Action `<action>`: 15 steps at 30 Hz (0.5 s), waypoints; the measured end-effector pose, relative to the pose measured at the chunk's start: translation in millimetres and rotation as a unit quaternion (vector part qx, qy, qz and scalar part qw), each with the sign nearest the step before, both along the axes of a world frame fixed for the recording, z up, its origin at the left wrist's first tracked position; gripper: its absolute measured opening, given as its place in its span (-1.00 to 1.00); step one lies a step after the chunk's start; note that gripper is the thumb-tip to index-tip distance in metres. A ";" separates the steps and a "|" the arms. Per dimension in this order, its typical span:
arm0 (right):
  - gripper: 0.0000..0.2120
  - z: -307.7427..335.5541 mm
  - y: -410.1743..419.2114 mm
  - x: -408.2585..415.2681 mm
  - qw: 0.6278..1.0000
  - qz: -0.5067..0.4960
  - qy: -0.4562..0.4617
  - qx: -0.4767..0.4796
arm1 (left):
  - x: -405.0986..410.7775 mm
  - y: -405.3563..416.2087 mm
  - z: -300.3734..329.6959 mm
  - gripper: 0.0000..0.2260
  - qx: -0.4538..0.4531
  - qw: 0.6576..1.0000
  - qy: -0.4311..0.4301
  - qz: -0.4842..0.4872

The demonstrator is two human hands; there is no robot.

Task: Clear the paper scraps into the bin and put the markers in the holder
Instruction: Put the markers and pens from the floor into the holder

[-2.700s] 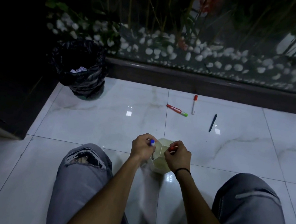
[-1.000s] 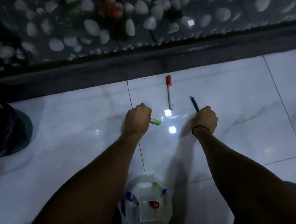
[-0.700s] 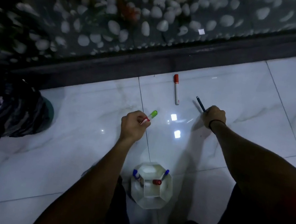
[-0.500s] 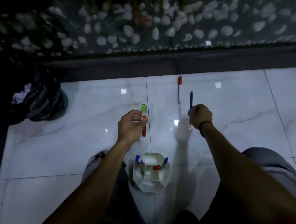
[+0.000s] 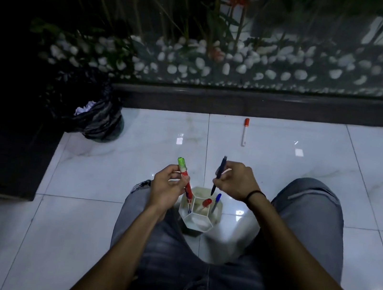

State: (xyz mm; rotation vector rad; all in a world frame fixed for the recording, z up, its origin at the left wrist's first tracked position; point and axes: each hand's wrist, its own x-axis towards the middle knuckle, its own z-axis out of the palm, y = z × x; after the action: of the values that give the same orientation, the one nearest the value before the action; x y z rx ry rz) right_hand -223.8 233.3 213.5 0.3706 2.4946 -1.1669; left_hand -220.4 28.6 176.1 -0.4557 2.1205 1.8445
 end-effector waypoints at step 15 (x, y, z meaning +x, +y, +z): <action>-0.72 -58.7 -56.2 80.2 0.991 0.075 -0.036 0.109 | 2.4 26.4 -9.6 -0.82 -0.101 0.993 0.009 -0.065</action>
State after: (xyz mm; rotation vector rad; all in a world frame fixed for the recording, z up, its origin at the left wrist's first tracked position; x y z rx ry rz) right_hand -143.6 177.1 154.8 0.2722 2.5426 -0.8113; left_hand -218.0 55.0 166.6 -0.3390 2.3012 1.5777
